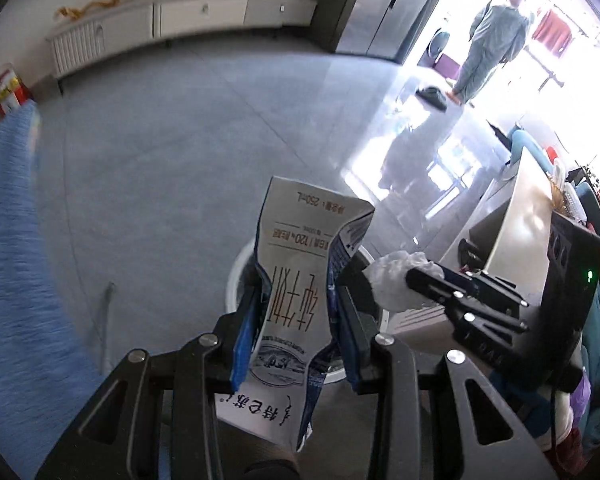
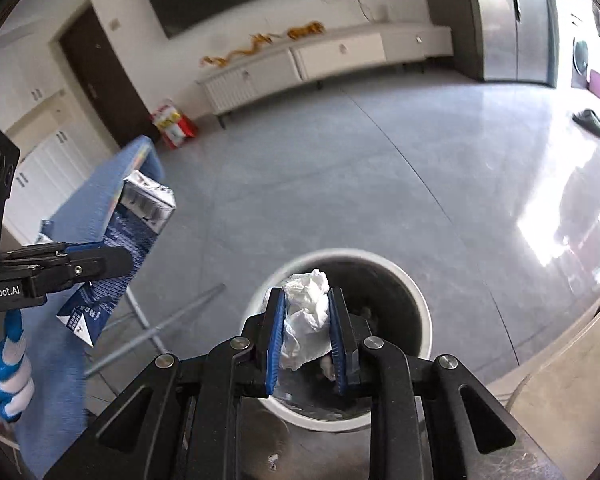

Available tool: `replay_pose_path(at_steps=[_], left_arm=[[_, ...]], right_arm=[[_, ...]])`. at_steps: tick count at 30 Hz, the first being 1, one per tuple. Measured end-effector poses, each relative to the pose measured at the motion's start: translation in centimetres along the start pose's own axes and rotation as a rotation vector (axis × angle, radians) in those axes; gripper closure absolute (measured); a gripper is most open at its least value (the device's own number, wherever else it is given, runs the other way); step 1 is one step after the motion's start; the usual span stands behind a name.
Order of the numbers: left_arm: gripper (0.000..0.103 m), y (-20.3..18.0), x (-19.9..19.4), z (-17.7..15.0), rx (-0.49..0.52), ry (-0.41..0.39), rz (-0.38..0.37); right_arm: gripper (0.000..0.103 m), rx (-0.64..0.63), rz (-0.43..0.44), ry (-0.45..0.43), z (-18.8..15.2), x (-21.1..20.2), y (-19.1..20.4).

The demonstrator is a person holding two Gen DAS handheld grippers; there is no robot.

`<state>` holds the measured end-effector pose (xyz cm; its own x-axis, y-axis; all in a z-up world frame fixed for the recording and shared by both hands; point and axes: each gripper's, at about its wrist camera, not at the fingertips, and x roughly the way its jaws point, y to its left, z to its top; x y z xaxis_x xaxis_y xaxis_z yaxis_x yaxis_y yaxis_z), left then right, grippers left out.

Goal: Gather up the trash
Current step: 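Carry the carton and tissue to the trash bin and release both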

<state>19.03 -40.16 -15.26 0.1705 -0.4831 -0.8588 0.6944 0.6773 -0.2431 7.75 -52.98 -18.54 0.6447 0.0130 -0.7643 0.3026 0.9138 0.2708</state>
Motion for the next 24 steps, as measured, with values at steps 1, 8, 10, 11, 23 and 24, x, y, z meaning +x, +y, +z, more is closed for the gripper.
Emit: replay_pose_path(at_steps=[1, 8, 10, 11, 23, 24], left_arm=[[0.068, -0.1, 1.1, 0.2, -0.005, 0.017, 0.001], [0.065, -0.1, 4.3, 1.3, -0.037, 0.069, -0.045], [0.055, 0.4, 4.8, 1.5, -0.048, 0.067, -0.060], [0.051, 0.6, 4.8, 1.6, -0.056, 0.060, -0.070], [0.051, 0.4, -1.8, -0.4, 0.032, -0.088, 0.076], [0.051, 0.5, -3.1, -0.9, 0.040, -0.114, 0.108]], right_arm=[[0.079, 0.006, -0.005, 0.008, 0.1, 0.6, 0.0], [0.069, 0.034, -0.032, 0.039, 0.3, 3.9, -1.3], [0.063, 0.035, -0.037, 0.038, 0.5, 4.1, -1.4], [0.062, 0.036, -0.042, 0.035, 0.5, 4.0, -1.4], [0.059, 0.023, -0.078, -0.013, 0.2, 0.4, -0.3], [0.059, 0.014, -0.076, -0.017, 0.3, 0.1, 0.1]])
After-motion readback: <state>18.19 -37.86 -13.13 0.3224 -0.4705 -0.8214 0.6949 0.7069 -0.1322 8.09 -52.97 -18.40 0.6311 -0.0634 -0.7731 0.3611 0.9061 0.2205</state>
